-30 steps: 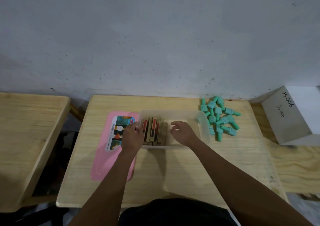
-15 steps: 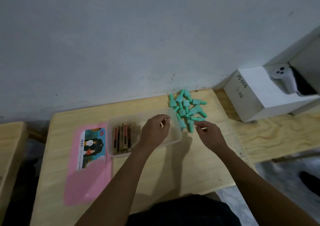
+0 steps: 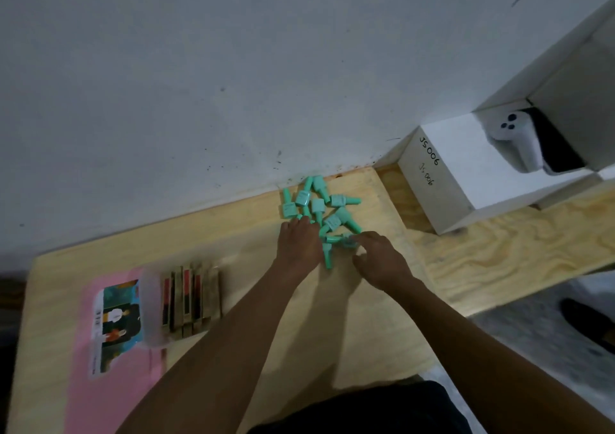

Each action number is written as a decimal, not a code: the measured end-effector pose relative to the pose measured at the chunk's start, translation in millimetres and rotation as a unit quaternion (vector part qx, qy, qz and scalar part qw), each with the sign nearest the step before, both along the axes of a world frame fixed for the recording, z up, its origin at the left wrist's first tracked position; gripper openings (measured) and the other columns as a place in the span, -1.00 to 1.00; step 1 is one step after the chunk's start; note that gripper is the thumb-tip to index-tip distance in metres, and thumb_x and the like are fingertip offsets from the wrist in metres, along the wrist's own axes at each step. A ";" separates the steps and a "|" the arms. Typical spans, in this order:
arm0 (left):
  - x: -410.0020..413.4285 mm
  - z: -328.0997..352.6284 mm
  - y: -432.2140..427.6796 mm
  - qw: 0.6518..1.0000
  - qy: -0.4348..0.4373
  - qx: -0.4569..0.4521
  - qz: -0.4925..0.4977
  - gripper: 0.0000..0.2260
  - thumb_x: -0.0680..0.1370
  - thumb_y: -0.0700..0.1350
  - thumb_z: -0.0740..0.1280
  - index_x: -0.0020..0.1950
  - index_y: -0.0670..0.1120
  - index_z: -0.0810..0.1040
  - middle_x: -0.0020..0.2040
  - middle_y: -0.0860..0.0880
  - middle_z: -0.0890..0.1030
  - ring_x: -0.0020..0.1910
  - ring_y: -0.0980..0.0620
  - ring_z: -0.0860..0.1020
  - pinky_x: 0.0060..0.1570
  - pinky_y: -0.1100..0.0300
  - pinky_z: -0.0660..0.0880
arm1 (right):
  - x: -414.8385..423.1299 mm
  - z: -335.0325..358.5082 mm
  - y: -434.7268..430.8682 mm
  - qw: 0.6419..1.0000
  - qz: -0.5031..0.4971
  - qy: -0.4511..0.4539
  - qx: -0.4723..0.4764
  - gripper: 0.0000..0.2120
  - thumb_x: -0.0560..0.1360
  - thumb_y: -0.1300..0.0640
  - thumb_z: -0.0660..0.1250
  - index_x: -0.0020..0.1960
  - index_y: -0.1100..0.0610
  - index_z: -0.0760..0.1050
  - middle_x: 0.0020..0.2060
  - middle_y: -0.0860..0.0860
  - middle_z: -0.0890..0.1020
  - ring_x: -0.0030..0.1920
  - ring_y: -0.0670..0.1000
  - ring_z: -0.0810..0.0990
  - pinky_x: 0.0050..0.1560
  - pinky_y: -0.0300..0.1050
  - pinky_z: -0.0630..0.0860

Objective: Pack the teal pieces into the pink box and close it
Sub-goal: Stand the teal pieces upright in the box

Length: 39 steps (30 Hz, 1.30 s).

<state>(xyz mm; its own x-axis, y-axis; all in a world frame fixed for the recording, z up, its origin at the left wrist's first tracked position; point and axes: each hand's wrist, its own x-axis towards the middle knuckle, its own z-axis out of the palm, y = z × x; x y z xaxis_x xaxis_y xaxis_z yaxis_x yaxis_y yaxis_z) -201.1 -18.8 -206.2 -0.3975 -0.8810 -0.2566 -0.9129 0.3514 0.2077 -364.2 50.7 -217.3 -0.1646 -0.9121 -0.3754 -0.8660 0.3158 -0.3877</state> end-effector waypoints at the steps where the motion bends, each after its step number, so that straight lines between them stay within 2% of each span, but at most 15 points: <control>1: -1.2 -4.8 -4.4 1.000 -0.014 0.000 0.005 -0.74 0.54 -0.05 0.20 0.17 -0.07 0.52 0.16 -0.09 0.52 0.21 -0.11 0.43 0.18 0.01 0.30 | 0.0 -2.9 -5.2 1.000 0.014 0.005 0.004 -0.61 0.55 0.07 0.26 0.37 -0.08 0.40 0.37 0.00 0.42 0.30 0.03 0.41 0.18 0.03 0.52; 6: -10.8 -15.2 -15.9 0.998 -0.044 -0.016 0.036 -0.77 0.54 -0.01 0.21 0.08 -0.06 0.57 0.06 -0.06 0.58 0.12 -0.10 0.47 0.14 -0.01 0.29 | -0.8 -14.1 -24.7 0.997 0.065 0.048 0.005 -0.63 0.61 -0.04 0.11 0.40 -0.08 0.35 0.28 0.05 0.45 0.19 0.07 0.45 0.03 0.01 0.53; 10: -18.6 -16.5 -20.4 0.997 -0.066 -0.023 0.038 -0.79 0.54 0.01 0.23 0.03 -0.03 0.60 0.00 -0.04 0.60 0.04 -0.08 0.52 0.08 0.01 0.31 | -2.6 -18.6 -32.0 0.995 0.091 0.042 -0.002 -0.64 0.60 -0.06 0.16 0.37 -0.04 0.38 0.19 0.05 0.47 0.12 0.04 0.45 -0.06 -0.06 0.49; 17: -21.4 -16.6 -21.0 0.993 -0.120 -0.015 0.004 -0.84 0.51 -0.08 0.25 0.03 -0.06 0.57 0.03 -0.06 0.60 0.09 -0.10 0.51 0.19 -0.03 0.29 | 1.3 -18.3 -30.0 0.998 0.053 0.033 0.013 -0.78 0.58 -0.07 0.19 0.15 0.01 0.45 0.01 0.02 0.62 -0.05 0.03 0.58 -0.13 -0.02 0.55; 20: -18.8 -14.9 -20.4 0.993 -0.118 -0.024 -0.015 -0.84 0.51 -0.07 0.27 0.02 -0.07 0.57 0.03 -0.07 0.60 0.08 -0.11 0.52 0.18 -0.03 0.29 | 4.5 -16.2 -22.3 0.999 0.022 0.025 0.022 -0.76 0.59 -0.04 0.19 0.22 -0.02 0.46 0.06 0.02 0.62 0.02 0.03 0.58 -0.09 -0.04 0.54; 22: -17.4 -13.8 -20.4 0.996 -0.089 -0.017 -0.011 -0.86 0.50 -0.09 0.27 -0.01 -0.08 0.56 0.00 -0.08 0.61 0.05 -0.11 0.54 0.16 -0.01 0.30 | 5.2 -15.6 -16.8 0.999 -0.026 -0.004 0.026 -0.70 0.58 -0.02 0.22 0.29 -0.02 0.44 0.11 0.01 0.61 0.04 0.02 0.57 -0.07 -0.07 0.53; 24: -15.1 -12.5 -20.7 0.999 -0.048 -0.008 0.007 -0.89 0.50 -0.11 0.27 -0.03 -0.08 0.55 -0.04 -0.08 0.62 0.01 -0.11 0.55 0.13 0.01 0.31 | 5.4 -16.0 -11.1 0.992 -0.097 -0.075 0.014 -0.65 0.56 -0.02 0.27 0.33 0.02 0.42 0.13 0.02 0.60 -0.01 -0.03 0.54 -0.08 -0.11 0.51; 27: -9.8 -8.0 -22.1 0.999 0.026 0.018 0.042 -0.88 0.52 -0.13 0.25 -0.01 -0.11 0.54 -0.05 -0.11 0.64 0.02 -0.16 0.56 0.12 0.05 0.33 | 7.0 -11.2 -4.7 0.961 -0.180 -0.210 -0.025 -0.63 0.54 -0.01 0.34 0.28 0.13 0.46 0.10 0.05 0.61 -0.01 -0.03 0.57 -0.07 -0.15 0.51; 29: -3.6 -3.7 -22.9 0.994 0.076 0.036 0.071 -0.86 0.54 -0.13 0.26 0.03 -0.13 0.55 -0.01 -0.15 0.64 0.03 -0.19 0.55 0.04 0.09 0.40 | 10.1 -2.4 -1.3 0.932 -0.218 -0.288 -0.028 -0.65 0.55 -0.01 0.35 0.25 0.14 0.47 0.05 0.04 0.62 -0.05 -0.03 0.63 -0.17 -0.22 0.51; 33: 13.4 1.8 -23.5 0.971 0.197 0.077 0.116 -0.87 0.50 -0.14 0.34 0.01 -0.13 0.59 -0.06 -0.16 0.64 -0.05 -0.14 0.59 -0.11 0.10 0.49 | 15.1 12.2 4.6 0.917 -0.212 -0.337 -0.037 -0.70 0.56 0.00 0.32 0.22 0.13 0.48 0.05 0.00 0.61 -0.05 -0.09 0.66 -0.31 -0.26 0.50; 36: 27.9 12.7 -22.9 0.943 0.283 0.090 0.147 -0.82 0.48 -0.17 0.39 0.07 -0.15 0.61 0.00 -0.16 0.65 -0.02 -0.07 0.61 -0.05 0.13 0.54 | 18.6 21.1 6.4 0.908 -0.207 -0.361 -0.052 -0.76 0.55 0.02 0.34 0.14 0.13 0.50 0.03 0.01 0.59 -0.03 -0.05 0.64 -0.32 -0.26 0.58; 39: 43.5 25.9 -21.1 0.912 0.357 0.095 0.178 -0.81 0.47 -0.18 0.42 0.07 -0.13 0.63 -0.02 -0.11 0.67 -0.03 0.04 0.62 -0.13 0.30 0.52 | 23.5 28.2 5.9 0.891 -0.216 -0.396 -0.054 -0.82 0.54 0.06 0.37 0.07 0.13 0.52 0.01 0.05 0.59 -0.04 -0.04 0.63 -0.29 -0.26 0.60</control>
